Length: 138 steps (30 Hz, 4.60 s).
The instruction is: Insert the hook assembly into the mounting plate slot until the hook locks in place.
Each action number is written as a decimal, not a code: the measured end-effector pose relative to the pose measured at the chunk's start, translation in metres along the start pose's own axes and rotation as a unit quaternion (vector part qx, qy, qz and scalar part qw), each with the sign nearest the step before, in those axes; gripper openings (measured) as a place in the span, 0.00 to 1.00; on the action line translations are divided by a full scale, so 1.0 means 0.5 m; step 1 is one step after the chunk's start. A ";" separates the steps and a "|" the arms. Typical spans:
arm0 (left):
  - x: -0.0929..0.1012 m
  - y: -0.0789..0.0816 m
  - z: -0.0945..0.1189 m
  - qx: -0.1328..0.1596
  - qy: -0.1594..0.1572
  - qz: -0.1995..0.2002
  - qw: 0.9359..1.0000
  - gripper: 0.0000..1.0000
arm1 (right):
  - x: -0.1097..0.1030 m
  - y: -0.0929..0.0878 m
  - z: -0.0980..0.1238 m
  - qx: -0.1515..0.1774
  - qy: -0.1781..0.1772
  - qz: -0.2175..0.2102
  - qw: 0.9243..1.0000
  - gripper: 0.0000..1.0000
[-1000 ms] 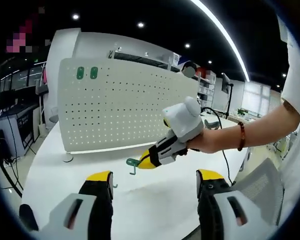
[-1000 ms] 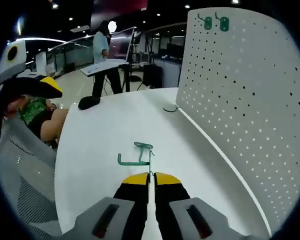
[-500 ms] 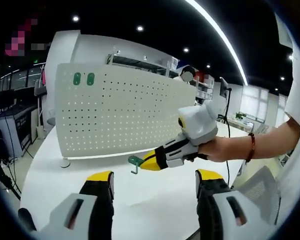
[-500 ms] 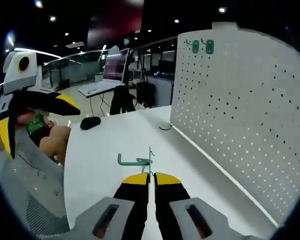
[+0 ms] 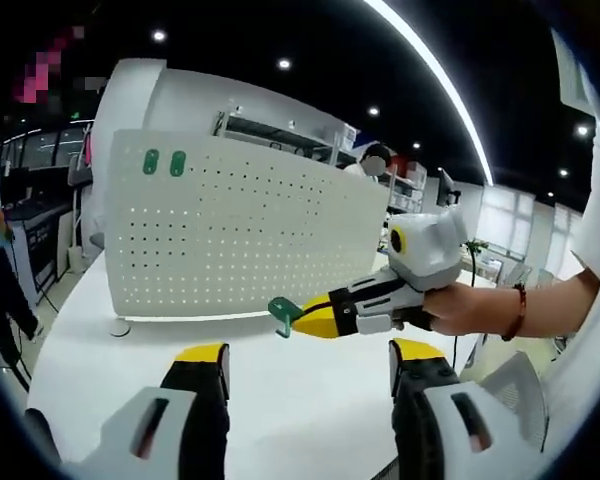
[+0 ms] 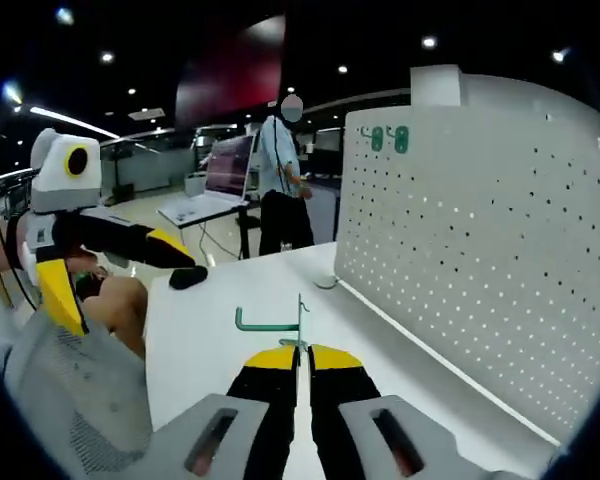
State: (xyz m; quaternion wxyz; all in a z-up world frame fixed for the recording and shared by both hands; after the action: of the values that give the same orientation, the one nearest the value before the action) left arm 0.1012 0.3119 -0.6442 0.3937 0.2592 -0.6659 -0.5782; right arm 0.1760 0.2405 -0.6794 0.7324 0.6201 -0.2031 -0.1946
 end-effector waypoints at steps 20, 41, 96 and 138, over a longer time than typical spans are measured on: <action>0.021 0.017 -0.010 0.033 0.014 0.046 0.998 0.57 | -0.032 0.063 0.030 0.078 -0.020 -0.017 0.997 0.02; 0.033 0.041 -0.017 0.057 0.017 0.091 0.994 0.43 | -0.066 0.099 0.040 0.137 -0.004 -0.060 0.989 0.02; 0.030 0.055 -0.020 0.055 0.013 0.127 0.990 0.02 | -0.102 0.130 0.053 0.153 0.018 -0.010 0.988 0.07; 0.012 0.106 -0.100 0.080 0.099 0.006 0.992 0.02 | -0.043 0.089 0.217 0.142 -0.055 -0.031 0.988 0.18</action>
State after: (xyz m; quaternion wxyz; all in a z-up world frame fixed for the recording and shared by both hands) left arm 0.1449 0.2894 -0.5900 0.4393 0.3420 -0.6695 -0.4918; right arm 0.1008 0.1687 -0.6207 0.6184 0.7122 -0.2492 -0.2197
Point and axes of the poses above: the point that each gripper's makers call its tool centre point, and the gripper's own axes: z roughly backward along the fingers, x roughly to its right, y roughly out of its top, the point moved 2 cm from there along z, roughly backward along the fingers, and after that the axes turned 13 degrees about x, right-handed, at the moved point
